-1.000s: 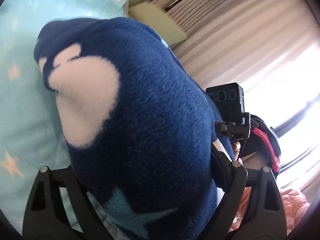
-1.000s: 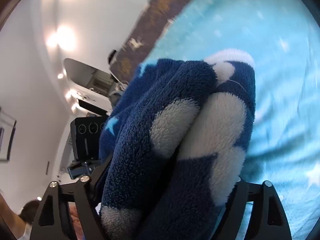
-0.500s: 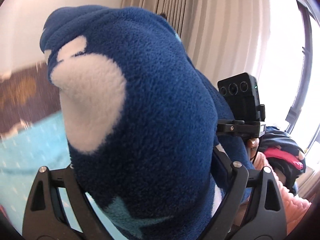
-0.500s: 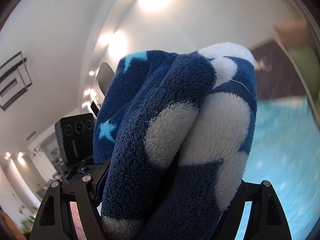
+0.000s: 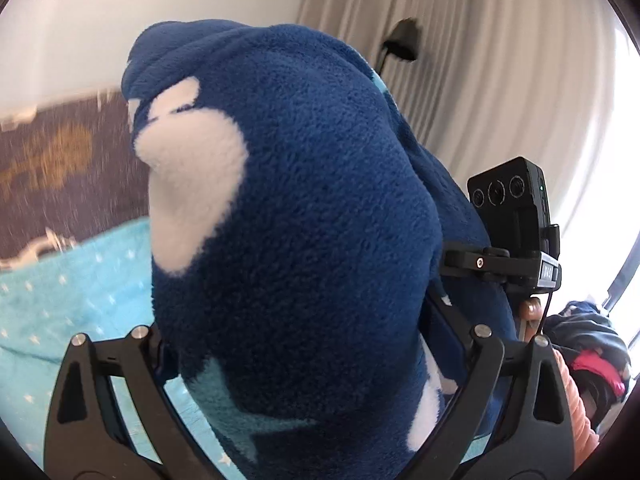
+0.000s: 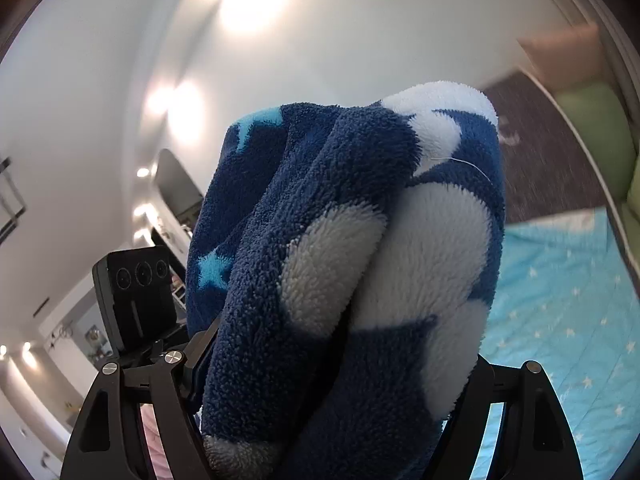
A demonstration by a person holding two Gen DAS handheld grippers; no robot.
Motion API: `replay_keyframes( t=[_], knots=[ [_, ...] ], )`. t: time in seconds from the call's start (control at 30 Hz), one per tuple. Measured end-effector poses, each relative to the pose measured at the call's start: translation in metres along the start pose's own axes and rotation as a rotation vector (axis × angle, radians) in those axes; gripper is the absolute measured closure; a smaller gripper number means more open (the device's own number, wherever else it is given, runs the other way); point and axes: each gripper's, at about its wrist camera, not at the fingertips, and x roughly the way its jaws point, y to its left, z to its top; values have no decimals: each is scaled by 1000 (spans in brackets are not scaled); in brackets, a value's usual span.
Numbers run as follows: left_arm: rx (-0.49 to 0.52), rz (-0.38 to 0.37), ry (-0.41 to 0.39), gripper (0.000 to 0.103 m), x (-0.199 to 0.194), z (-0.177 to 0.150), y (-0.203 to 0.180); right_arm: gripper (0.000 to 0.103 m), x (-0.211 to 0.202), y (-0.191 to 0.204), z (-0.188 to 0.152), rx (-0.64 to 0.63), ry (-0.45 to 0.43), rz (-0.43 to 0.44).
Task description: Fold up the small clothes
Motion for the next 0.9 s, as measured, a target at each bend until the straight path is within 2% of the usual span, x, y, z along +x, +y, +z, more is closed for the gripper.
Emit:
replay_keyframes(
  t=[0.1, 0.2, 0.33, 0.4, 0.5, 0.53, 0.57, 0.63, 0.7, 0.8, 0.9],
  knots=[
    [-68, -9, 39, 6, 45, -33, 56, 20, 44, -50, -17, 60, 37, -4],
    [-160, 19, 105, 6, 102, -67, 102, 20, 86, -108, -39, 135, 83, -30],
    [-264, 115, 195, 6, 172, -120, 163, 20, 144, -191, -82, 222, 157, -115],
    [-283, 189, 189, 7, 195, -142, 182, 20, 166, -220, -97, 255, 182, -141],
    [-284, 297, 156, 13, 205, -157, 190, 20, 189, -253, -116, 285, 179, -174],
    [-311, 294, 160, 13, 209, -161, 200, 20, 195, -266, -120, 298, 176, -187],
    [-351, 253, 160, 13, 213, -164, 210, 20, 197, -272, -125, 306, 176, -190],
    [-380, 219, 168, 12, 214, -168, 213, 20, 203, -284, -124, 305, 155, -155],
    [-341, 246, 181, 11, 217, -172, 202, 18, 209, -304, -125, 310, 152, -143],
    [-288, 262, 181, 11, 217, -168, 190, 17, 204, -313, -129, 331, 151, -144],
    [-191, 320, 190, 11, 211, -161, 177, 16, 184, -306, -128, 340, 149, -211]
  ],
)
